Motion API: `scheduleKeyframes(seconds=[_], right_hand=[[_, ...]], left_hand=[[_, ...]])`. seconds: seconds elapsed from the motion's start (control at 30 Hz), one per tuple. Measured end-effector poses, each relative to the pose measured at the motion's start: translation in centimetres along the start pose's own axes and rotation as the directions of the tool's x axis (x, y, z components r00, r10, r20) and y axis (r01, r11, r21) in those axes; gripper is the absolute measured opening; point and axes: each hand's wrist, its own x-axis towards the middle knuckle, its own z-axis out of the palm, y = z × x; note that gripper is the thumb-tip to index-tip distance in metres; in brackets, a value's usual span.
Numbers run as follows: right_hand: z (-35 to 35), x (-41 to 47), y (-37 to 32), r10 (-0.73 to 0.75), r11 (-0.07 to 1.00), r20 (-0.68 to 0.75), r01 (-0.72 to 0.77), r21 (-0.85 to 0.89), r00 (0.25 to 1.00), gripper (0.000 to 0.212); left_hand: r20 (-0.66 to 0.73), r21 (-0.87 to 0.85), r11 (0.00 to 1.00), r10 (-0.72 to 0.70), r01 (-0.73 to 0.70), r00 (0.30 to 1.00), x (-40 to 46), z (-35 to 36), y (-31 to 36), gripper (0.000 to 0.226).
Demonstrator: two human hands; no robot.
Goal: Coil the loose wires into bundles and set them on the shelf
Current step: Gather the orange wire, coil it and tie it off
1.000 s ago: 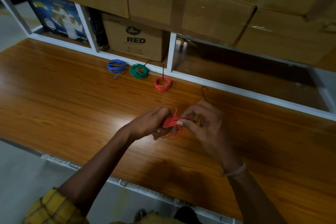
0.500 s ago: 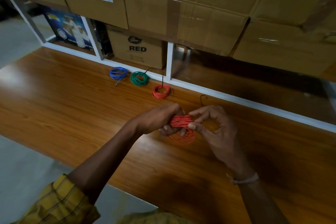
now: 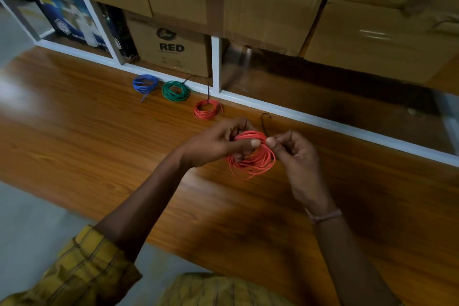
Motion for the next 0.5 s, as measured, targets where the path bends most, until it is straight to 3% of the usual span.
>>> scheduleKeyframes(seconds=[0.1, 0.27, 0.37, 0.5], right_hand=[[-0.4, 0.5, 1.1, 0.059, 0.997, 0.004, -0.059, 0.041, 0.998, 0.018], [0.1, 2.2, 3.6, 0.247, 0.956, -0.041, -0.237, 0.172, 0.968, 0.016], [-0.1, 3.6, 5.3, 0.338, 0.925, 0.013, -0.335, 0.178, 0.941, 0.013], [-0.5, 6.3, 6.9, 0.336, 0.935, 0.107, -0.345, 0.086, 0.936, 0.009]], left_hand=[[-0.014, 0.160, 0.987, 0.031, -0.029, 0.999, 0.5, 0.5, -0.8, 0.026], [-0.178, 0.487, 0.871, 0.033, 0.059, 0.984, 2.4, 2.4, -2.8, 0.027], [-0.206, 0.532, 0.839, 0.000, 0.112, 0.979, 3.2, 2.8, -3.9, 0.028], [-0.244, 0.554, 0.807, -0.079, 0.206, 0.967, 4.4, 2.3, -5.1, 0.029]])
